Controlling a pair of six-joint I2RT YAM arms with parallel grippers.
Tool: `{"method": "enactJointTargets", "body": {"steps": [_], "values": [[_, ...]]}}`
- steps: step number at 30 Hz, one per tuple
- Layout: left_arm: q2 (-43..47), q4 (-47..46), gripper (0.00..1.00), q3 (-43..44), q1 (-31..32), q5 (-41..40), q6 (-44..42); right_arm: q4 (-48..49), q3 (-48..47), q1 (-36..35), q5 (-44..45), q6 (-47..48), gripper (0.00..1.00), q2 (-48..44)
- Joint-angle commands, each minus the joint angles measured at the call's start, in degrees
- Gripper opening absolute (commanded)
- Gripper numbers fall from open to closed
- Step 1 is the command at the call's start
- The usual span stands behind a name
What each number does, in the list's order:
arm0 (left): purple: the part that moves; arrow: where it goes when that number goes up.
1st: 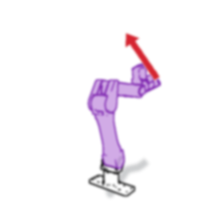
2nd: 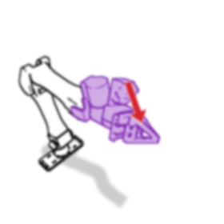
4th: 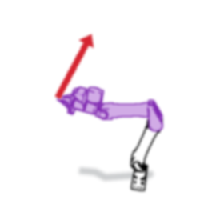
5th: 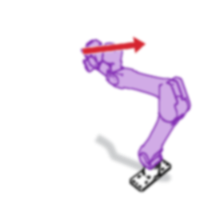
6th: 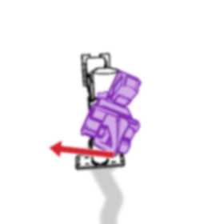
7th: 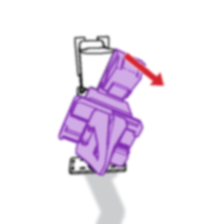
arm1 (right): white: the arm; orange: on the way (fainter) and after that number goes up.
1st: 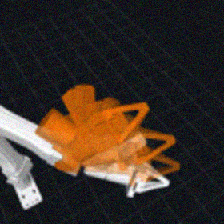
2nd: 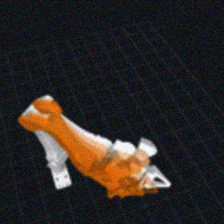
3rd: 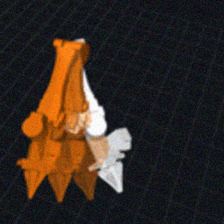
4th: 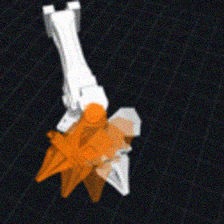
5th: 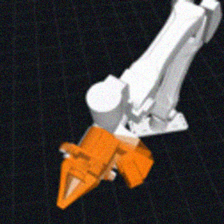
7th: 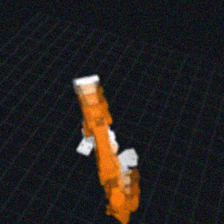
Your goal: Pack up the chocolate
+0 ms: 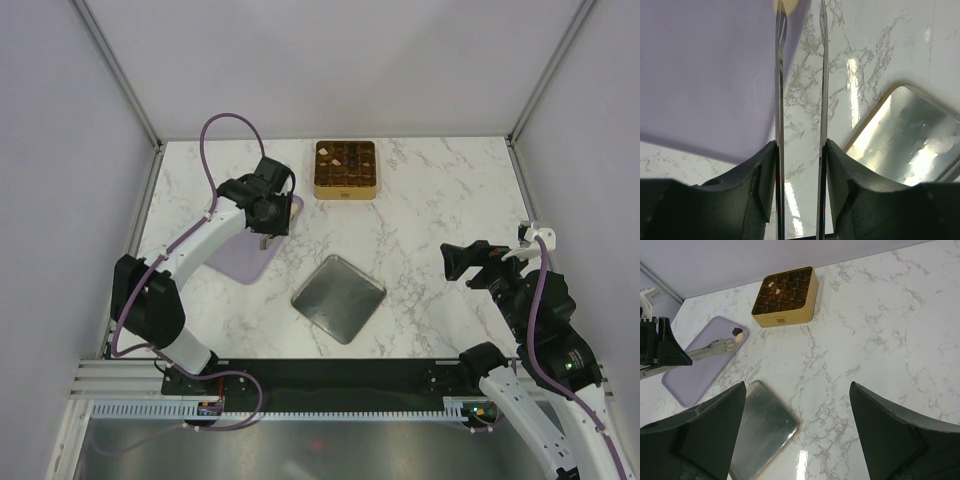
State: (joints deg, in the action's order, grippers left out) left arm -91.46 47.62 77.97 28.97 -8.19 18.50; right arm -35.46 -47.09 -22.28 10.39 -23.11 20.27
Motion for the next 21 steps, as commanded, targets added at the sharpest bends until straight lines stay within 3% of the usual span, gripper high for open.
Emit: {"method": "enactJointTargets", "body": {"steps": [1, 21], "values": [[2.51, -2.09, 0.50, 0.51, 0.03, -3.50, 1.63, -0.04, -1.69, -0.13, 0.33, 0.35, 0.93, -0.23], [-3.81, -1.82, 0.49, 3.23, -0.23, -4.91, 0.66, 1.01, -0.72, -0.22, 1.30, 1.05, 0.93, -0.32]]}}
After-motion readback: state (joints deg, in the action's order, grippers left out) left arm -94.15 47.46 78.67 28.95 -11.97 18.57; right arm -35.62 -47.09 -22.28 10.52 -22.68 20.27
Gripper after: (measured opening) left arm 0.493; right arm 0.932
